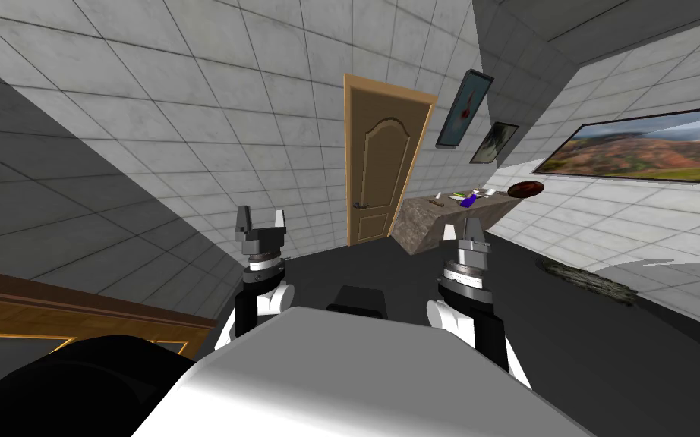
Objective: Pull the door open
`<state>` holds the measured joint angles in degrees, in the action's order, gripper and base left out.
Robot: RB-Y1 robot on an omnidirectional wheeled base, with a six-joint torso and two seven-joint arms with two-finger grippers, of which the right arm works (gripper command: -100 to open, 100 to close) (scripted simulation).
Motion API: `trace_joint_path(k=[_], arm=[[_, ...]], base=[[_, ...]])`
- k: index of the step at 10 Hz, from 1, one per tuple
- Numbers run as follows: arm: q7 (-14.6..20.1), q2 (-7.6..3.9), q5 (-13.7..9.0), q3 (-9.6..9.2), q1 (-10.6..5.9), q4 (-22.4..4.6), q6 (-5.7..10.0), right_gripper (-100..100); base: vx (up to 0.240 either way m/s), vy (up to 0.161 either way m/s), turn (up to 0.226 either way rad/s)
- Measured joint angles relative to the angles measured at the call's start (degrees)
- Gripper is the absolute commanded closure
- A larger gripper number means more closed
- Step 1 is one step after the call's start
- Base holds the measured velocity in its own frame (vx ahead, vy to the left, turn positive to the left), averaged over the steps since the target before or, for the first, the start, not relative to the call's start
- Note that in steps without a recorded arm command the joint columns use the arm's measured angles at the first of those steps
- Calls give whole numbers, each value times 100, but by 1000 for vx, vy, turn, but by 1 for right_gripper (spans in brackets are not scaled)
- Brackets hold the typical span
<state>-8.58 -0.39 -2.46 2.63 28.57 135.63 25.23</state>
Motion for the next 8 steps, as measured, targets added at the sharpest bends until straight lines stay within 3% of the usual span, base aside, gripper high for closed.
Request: trace_joint_path(k=[4, 8], arm=[[170, -147, 57, -13, -171, -479, 83, -100], [298, -249, 118, -33, -371, -922, 132, -100]], base=[[148, 13, 40], [87, 22, 35]])
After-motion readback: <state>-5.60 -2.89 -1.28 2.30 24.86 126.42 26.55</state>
